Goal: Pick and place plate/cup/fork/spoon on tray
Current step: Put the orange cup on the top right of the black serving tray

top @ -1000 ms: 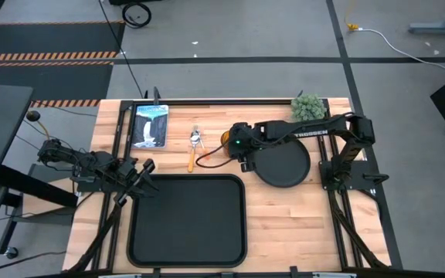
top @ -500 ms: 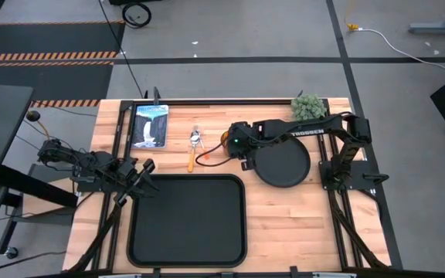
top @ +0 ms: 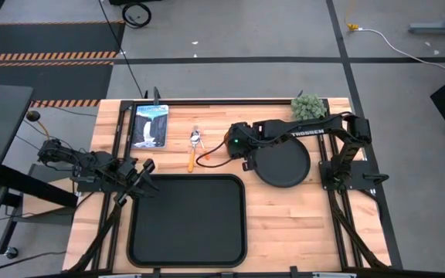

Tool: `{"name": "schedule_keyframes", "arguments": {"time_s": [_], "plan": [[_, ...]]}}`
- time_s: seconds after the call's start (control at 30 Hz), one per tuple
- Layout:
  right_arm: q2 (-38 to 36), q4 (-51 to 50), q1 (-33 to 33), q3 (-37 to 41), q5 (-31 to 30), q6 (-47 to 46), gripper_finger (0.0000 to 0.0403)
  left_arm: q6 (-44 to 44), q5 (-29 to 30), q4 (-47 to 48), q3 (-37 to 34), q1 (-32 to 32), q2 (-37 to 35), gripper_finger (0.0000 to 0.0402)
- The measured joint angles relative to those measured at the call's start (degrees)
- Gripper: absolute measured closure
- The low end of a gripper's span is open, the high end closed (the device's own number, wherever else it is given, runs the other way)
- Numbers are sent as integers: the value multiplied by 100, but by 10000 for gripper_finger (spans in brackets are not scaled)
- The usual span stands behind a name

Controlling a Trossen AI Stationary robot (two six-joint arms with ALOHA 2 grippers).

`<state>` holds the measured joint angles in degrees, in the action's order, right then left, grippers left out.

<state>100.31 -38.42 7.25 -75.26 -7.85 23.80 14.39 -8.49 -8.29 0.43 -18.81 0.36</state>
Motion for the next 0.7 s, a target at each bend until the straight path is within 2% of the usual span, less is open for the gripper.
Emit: {"name": "schedule_keyframes", "arguments": {"time_s": [0.17,0.43,0.7], "plan": [[-2,-21,-98,4,15,27,393,1,0,0,0,0,0,259],[-2,-88,-269,-26,-30,19,387,1,2,-1,1,0,0,259],[-6,-553,-528,-595,-97,-135,389,0,2,-2,2,-2,0,259]]}}
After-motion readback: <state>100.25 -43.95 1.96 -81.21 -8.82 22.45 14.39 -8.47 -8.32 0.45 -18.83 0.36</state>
